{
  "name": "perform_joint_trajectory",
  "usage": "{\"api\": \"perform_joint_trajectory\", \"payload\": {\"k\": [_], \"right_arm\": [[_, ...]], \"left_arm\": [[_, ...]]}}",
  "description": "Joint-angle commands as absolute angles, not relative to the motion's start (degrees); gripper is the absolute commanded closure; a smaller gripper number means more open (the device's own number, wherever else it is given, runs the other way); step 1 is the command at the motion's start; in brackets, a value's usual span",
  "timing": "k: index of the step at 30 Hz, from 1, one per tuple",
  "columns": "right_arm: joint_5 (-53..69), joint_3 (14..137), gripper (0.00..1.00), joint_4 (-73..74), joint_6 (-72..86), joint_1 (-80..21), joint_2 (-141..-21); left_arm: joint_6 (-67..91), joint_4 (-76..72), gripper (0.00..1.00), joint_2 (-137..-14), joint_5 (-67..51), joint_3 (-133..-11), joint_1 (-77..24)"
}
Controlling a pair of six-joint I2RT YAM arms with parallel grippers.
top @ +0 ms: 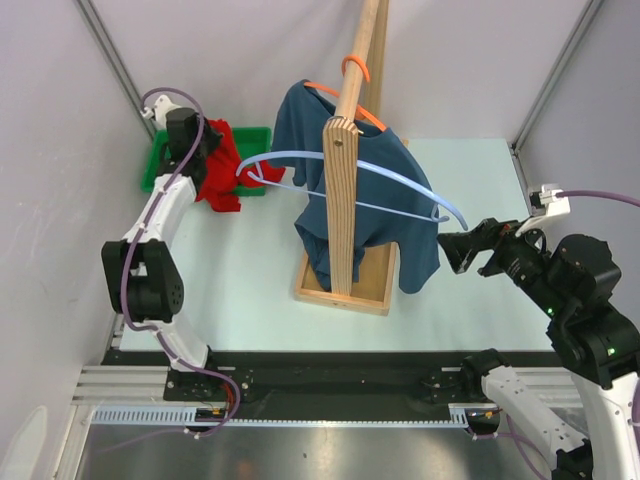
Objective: Remove the t-shirt from the hanger
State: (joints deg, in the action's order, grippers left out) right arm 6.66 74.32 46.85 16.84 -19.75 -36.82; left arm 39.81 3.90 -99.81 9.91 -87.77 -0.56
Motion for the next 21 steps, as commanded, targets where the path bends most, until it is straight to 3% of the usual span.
{"api": "perform_joint_trajectory", "payload": {"k": [1, 11, 17, 21], "right_arm": [[6.3, 75.7, 0.01, 46.7, 15.9, -19.6, -37.7], [6.7, 76.4, 0.01, 46.1, 15.2, -19.6, -39.5], [7.4, 77.3, 0.01, 46.3, 15.0, -19.5, -41.6], [7.8, 77.0, 0.01, 45.6, 15.2, -19.5, -43.1]], "left_arm": [[47.3, -9.1, 1.0, -99.0, 10.5, -85.2, 1.3], [67.8, -25.4, 1.0, -108.7, 2.0, -77.7, 5.5], [74.1, -36.6, 1.0, -122.7, -3.4, -91.8, 6.9], [75.8, -35.9, 1.0, -131.0, -3.8, -109.1, 7.7]]}}
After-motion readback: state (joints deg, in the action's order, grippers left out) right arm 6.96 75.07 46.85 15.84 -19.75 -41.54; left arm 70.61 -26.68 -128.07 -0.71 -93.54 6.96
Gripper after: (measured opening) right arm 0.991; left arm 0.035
